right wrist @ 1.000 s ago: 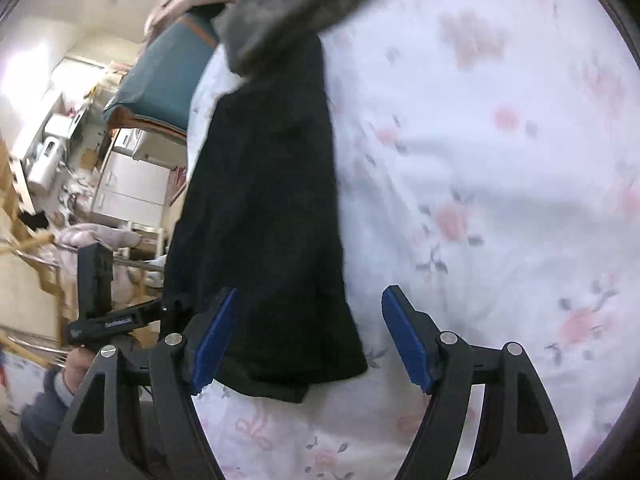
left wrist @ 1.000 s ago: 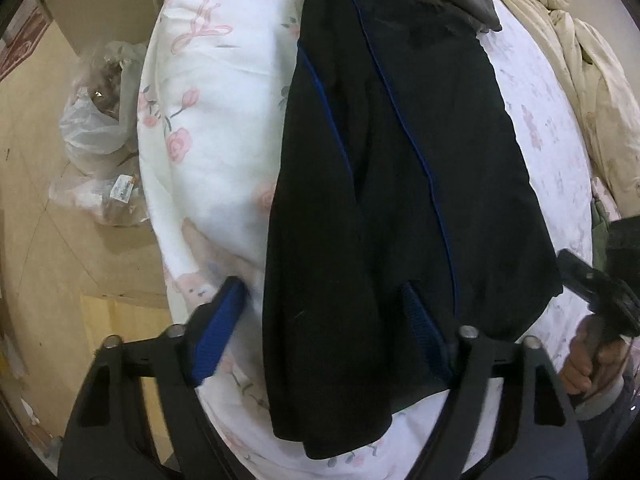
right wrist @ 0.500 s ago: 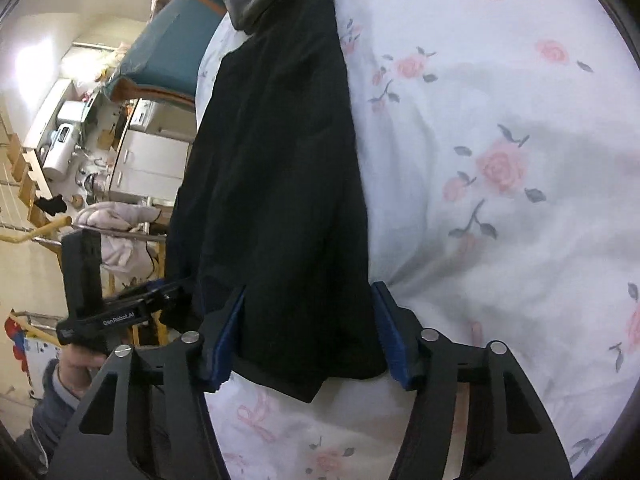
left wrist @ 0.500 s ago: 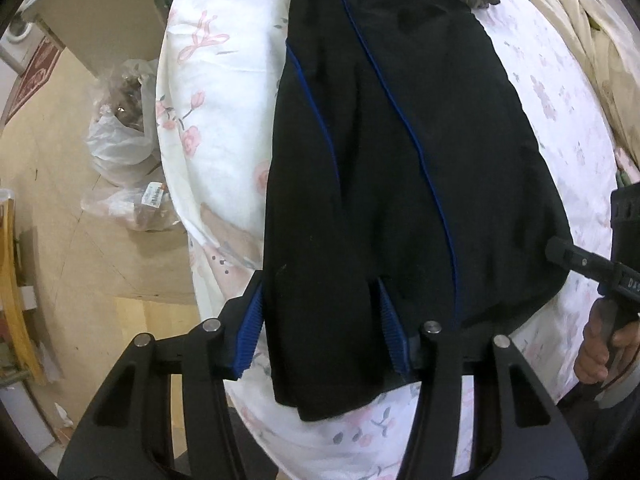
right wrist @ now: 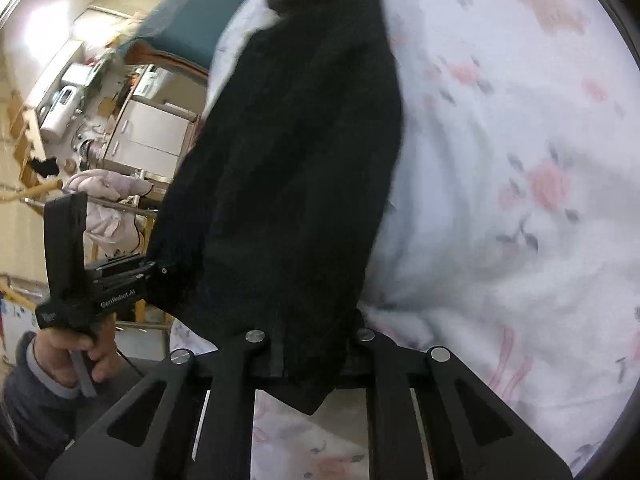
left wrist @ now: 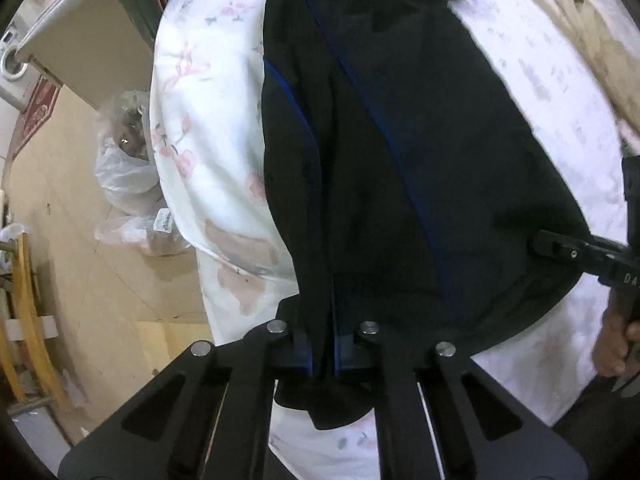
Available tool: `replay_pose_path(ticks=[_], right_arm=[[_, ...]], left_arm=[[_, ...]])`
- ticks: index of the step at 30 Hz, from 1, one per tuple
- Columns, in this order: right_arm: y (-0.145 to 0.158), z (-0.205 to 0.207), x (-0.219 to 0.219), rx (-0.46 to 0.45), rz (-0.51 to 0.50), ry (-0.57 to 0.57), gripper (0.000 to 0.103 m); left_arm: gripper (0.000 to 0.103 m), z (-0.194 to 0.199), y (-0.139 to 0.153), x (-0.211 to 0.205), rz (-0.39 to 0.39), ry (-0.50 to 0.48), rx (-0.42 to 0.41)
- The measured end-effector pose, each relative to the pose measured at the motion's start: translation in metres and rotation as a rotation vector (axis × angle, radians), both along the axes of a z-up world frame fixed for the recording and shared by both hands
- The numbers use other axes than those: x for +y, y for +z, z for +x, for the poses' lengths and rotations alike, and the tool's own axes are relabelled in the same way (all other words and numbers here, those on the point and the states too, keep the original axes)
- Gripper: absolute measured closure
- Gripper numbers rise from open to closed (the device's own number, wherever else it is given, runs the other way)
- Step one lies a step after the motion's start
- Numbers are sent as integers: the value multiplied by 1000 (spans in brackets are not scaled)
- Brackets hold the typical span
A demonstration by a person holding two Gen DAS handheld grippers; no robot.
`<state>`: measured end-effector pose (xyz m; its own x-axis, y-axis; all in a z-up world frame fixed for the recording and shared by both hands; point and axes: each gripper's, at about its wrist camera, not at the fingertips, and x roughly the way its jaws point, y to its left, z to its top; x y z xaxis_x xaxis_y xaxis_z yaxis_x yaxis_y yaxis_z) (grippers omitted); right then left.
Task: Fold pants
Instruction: 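Lift the shorts with both grippers and fold one leg onto the other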
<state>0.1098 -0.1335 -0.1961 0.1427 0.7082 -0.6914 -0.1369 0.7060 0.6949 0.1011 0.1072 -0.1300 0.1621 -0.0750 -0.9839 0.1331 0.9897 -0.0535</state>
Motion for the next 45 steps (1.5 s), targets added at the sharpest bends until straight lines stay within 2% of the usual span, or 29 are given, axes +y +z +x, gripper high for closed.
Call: replay_pose_path(ticks=[3,8,14,16,20,23,26,28,31,33,36,38,40,41,45], right_arm=[[24,-1,-6,-34,34,-19,91],[88,-18,-25,-138,85,-34,91],[165,-68,-68,-207,184,-100,92],[193,-84,-83,-243,216,-129,92],[265,-107,-110,-344,249,-175,92],[305,-111,-124,-390,275,-201,92],[336,-110,-130,-442,252,-215,92],[343,-101,-133,-432,241,-224,92],[348,-75,-134,-431,187,-238,92],[349,-58,-136,-426,184,-249,92],[350,-45,-137,-472,150,-249,92],[335,-43,-138,-460,121,-248,91],[310,-40,-140,-404,98,-249,91],[285,-37,-144,-355,82,-252,91],[188,-35,-147,-166,-3,-235,91]], left_arm=[[101,-7,25,6,-46,31,-47],[101,-36,74,6,-169,28,-114],[101,-92,152,17,-450,106,-184],[101,-116,192,8,-518,85,-255],[101,-130,255,-2,-594,50,-387],[101,-127,294,-14,-619,26,-485],[101,-111,313,-25,-610,7,-548],[101,-94,320,-35,-590,16,-572],[101,-63,318,-45,-552,27,-606],[101,-50,316,-47,-559,27,-630],[101,-47,313,-53,-533,8,-678],[101,-44,291,-56,-516,16,-643],[100,-41,257,-59,-522,35,-560],[100,-40,233,-63,-503,42,-512],[100,-37,117,-81,-413,63,-278]])
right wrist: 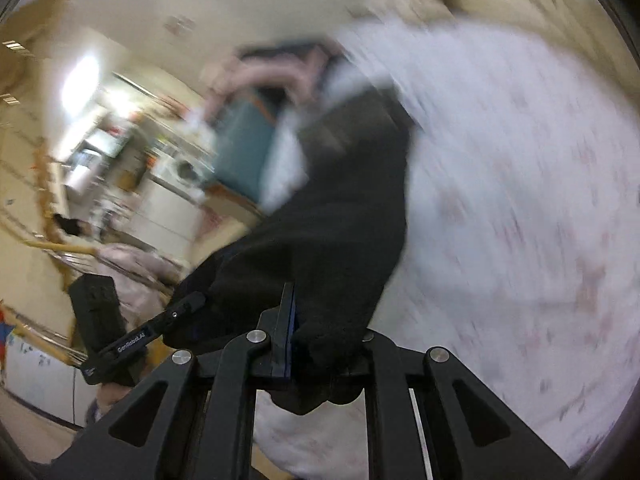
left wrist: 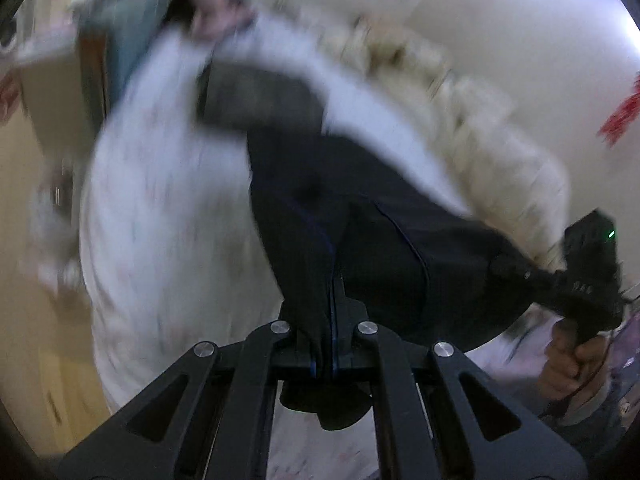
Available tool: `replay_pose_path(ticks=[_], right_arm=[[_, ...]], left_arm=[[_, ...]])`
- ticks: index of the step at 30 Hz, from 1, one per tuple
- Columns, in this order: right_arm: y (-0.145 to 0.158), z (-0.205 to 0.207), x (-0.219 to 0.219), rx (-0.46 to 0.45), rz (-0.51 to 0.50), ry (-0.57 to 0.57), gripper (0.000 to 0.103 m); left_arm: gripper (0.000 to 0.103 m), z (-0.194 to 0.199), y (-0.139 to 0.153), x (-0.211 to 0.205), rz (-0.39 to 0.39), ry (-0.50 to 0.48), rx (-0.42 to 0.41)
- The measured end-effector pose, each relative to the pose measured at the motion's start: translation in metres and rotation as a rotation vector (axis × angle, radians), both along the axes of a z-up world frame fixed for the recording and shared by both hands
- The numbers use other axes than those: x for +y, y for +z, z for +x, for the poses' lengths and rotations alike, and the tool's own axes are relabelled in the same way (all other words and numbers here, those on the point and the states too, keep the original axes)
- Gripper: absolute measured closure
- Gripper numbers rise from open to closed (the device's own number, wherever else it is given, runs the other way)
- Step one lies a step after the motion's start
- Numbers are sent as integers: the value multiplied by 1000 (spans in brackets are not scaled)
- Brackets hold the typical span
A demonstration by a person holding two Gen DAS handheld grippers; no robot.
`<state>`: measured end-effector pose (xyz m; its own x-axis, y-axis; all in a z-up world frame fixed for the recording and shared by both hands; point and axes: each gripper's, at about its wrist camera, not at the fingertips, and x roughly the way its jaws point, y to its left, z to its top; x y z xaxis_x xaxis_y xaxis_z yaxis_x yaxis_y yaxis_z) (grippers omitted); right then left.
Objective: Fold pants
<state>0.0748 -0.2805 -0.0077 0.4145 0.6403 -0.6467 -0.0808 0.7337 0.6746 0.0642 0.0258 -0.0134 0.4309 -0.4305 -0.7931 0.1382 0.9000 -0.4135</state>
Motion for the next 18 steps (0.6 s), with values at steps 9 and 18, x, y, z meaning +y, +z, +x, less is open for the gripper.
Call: replay_pose_path(ticks=[9,18], right_arm=[[-192,-58,-14,544,-227,10,69],[-121,-67,-44,301,-316,-54,63]], left_arm=[[79,-35,-148,-6,227,17,440],[75,-47,-76,-24,354,36,64]])
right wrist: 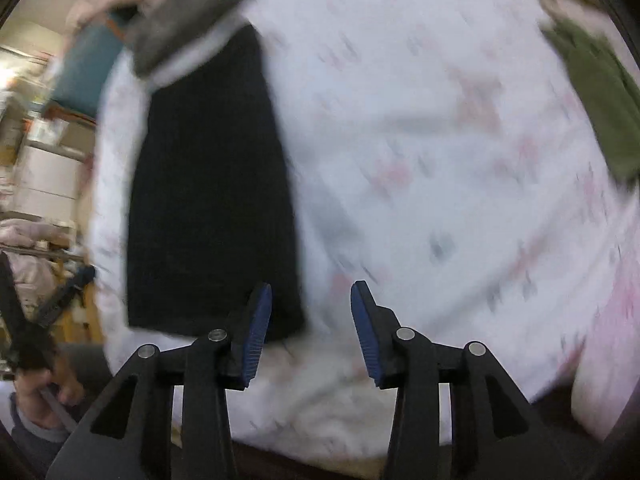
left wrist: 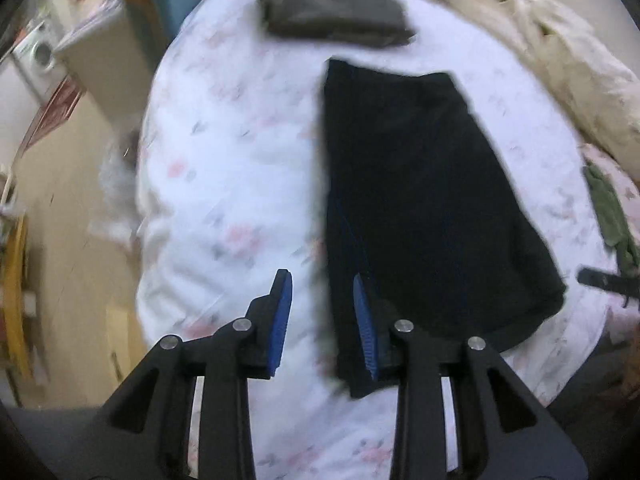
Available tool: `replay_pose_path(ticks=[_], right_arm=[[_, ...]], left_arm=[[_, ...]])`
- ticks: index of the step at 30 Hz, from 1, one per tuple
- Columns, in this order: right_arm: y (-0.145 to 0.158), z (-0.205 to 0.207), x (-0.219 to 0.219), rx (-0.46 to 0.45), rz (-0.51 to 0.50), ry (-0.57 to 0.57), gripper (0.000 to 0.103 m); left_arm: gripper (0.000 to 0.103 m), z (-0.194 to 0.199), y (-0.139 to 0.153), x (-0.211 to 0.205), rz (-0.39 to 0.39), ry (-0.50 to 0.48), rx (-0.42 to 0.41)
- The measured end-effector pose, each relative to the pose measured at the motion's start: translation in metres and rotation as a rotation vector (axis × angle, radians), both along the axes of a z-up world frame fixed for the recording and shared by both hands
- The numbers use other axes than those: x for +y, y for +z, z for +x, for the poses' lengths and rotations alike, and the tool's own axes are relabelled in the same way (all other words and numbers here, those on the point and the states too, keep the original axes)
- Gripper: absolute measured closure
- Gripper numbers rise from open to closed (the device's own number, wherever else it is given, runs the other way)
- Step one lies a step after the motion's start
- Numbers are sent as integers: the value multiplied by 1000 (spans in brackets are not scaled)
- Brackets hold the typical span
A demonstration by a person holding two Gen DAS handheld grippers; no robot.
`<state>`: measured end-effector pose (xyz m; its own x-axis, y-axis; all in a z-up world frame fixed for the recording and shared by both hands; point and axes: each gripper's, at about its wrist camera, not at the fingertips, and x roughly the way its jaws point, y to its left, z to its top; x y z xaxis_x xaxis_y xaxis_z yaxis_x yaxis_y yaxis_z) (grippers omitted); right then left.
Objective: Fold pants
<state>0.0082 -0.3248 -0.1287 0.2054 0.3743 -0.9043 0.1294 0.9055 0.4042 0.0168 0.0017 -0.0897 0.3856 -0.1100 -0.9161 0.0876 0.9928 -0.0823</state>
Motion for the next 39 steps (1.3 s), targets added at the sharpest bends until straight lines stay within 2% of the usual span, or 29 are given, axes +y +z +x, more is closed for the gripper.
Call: replay_pose_path(ticks=[3,7,9,10,11,13,15,17,19,21,23,25,27,28,29,30,32,36,38,39], right_arm=[[6,12,15,-85,-7,38,64],[-6,24,33,-47,28,65,64],[-22,20,41,8,-23,119,64],[-38,15,42,72,-29,143,64],[-50,9,44,124,-32,153,64],[-66,-2,45,206,2,187,65],[-60,-9,43,200,-8,202,65],[-43,-13,37,141,11,189,65],[-21,-10,30,44,42,165,65],[-5,-3,29,-48,61,152,65],[-5,10,36,-72,53,166,65],[-16,18,48,-59,7,194,65],[-37,23,58,-6,-66,224,65],[-51,23,61,40,-94,243,65],[-59,19,65,65,-107,258,65],[-60,14,64,59,-111,271,65],[-57,3,63,76,-117,294,65],[-62,-12,49,180,-33,254,65],[-47,-13,49,160,-20,239,64],[-35,-10,44,127,11,223,63]], left_arm=[[75,8,-12,-14,-16,-64,28],[75,8,-54,-32,41,-144,180],[75,2,-73,-34,83,-162,243],[72,-1,-81,-35,123,-180,267],[72,-5,-86,-35,177,-214,268],[71,-8,-83,-32,224,-213,254],[71,-10,-75,-21,190,-162,252],[72,-14,-60,-14,126,-120,221],[72,-17,-47,-16,49,-130,164],[72,-17,-38,-28,21,-158,92],[72,-14,-42,-38,10,-180,89],[72,-8,-59,-46,11,-192,132],[72,2,-80,-53,46,-193,223],[72,-1,-88,-53,57,-200,235],[72,-6,-87,-55,76,-223,208],[72,-10,-86,-58,111,-245,207],[70,-17,-83,-58,129,-255,224],[69,-18,-76,-43,61,-199,266],[67,-11,-60,-34,2,-159,262],[60,-7,-54,-30,-10,-149,254]])
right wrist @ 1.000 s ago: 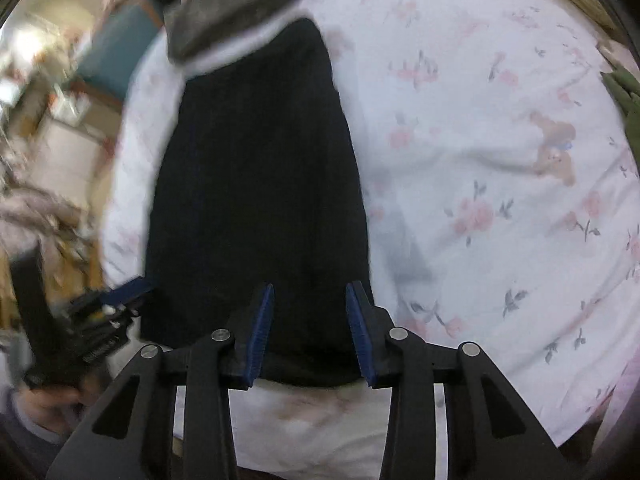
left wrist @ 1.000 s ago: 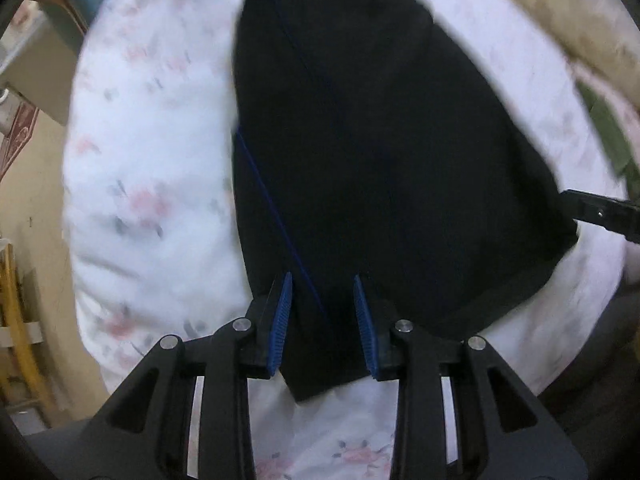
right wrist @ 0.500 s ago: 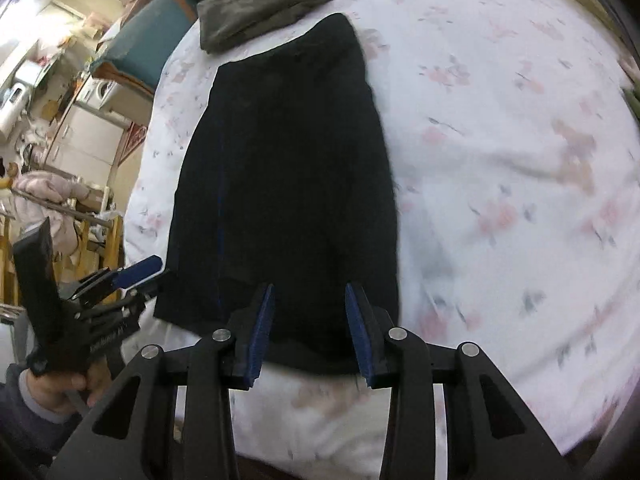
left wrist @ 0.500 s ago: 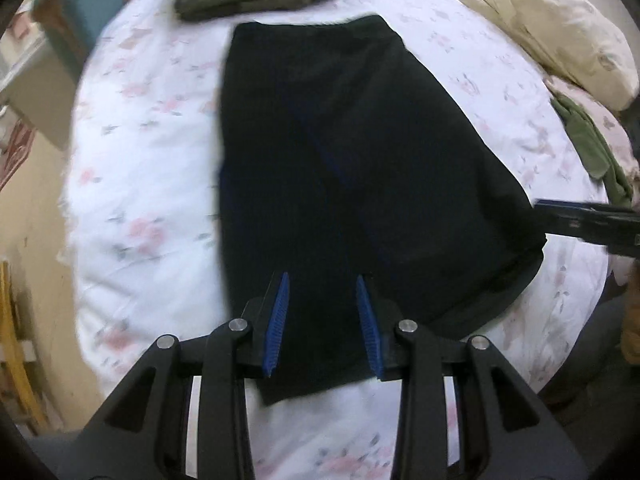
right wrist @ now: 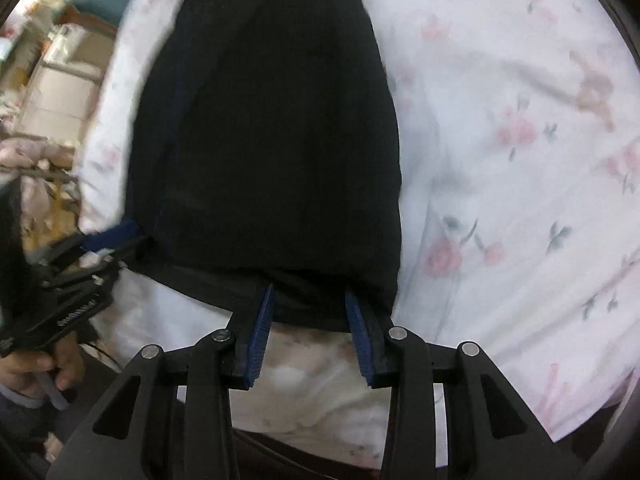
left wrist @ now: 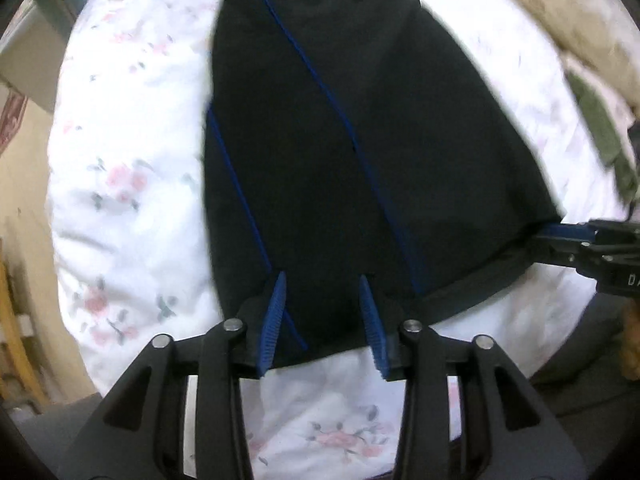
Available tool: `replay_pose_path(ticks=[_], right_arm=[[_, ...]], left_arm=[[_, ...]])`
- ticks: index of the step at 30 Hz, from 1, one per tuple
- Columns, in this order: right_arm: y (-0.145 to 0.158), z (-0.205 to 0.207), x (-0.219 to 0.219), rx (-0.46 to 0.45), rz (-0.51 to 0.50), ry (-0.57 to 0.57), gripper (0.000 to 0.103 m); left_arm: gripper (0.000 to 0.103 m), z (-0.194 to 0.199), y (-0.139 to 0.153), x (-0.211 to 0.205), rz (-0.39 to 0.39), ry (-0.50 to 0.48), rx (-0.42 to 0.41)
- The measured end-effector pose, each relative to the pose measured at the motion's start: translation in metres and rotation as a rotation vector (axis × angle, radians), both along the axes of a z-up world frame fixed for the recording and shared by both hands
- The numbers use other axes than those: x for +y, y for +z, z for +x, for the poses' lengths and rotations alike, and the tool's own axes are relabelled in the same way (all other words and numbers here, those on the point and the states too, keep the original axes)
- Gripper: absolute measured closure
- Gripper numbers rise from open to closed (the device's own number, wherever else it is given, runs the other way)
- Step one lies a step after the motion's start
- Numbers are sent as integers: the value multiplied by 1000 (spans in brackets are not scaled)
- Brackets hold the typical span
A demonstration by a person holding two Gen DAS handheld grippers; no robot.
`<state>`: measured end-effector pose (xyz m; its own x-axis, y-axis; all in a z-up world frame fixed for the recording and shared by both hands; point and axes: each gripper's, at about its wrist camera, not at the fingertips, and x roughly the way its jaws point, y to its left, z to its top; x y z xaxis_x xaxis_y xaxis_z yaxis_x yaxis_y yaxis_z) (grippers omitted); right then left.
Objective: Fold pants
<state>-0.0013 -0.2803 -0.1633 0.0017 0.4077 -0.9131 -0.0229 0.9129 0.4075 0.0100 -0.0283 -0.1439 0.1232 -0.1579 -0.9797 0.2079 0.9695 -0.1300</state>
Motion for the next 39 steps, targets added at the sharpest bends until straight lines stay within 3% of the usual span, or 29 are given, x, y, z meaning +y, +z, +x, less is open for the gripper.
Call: replay_pose_path(ticks=[1,3,6,10,15,19,21,28,30,31,32,34,39], right_arm=[[13,6,-6,-39,41,-27,63],[34,21,-16,-97,112,-78,63],[53,50,-24,-159,153,-108,57],[63,99,-36,-221,148,-136,45],[56,169,-47,-237,124,-147,45],[34,219,-45,-227,103,-133,45],[21,245,-43,-216,108,-114,45],[-27,295,-34,-169,87,-44,45],[-38,302,-30,-155,79,-1,52],[-39,303,-28,-162,78,15,61],[-40,304,-24,-170,88,44,73],[-37,306,-21,-194,89,73,80],[-12,312,-16,-282,56,149,86]], left_arm=[[48,5,9,6,-7,23,-16],[36,21,29,19,-16,91,-63],[35,57,54,43,-57,195,-108],[35,113,59,57,-45,247,-130],[35,198,46,57,-44,236,-172],[35,253,7,54,-111,173,-122],[35,264,-1,47,-102,130,-114],[50,294,-28,29,-145,-28,-59],[66,298,-28,24,-183,-72,-60],[71,300,-29,20,-212,-96,-47],[72,301,-29,19,-214,-102,-44],[85,303,-26,16,-208,-135,-48],[90,313,3,9,-181,-182,-123]])
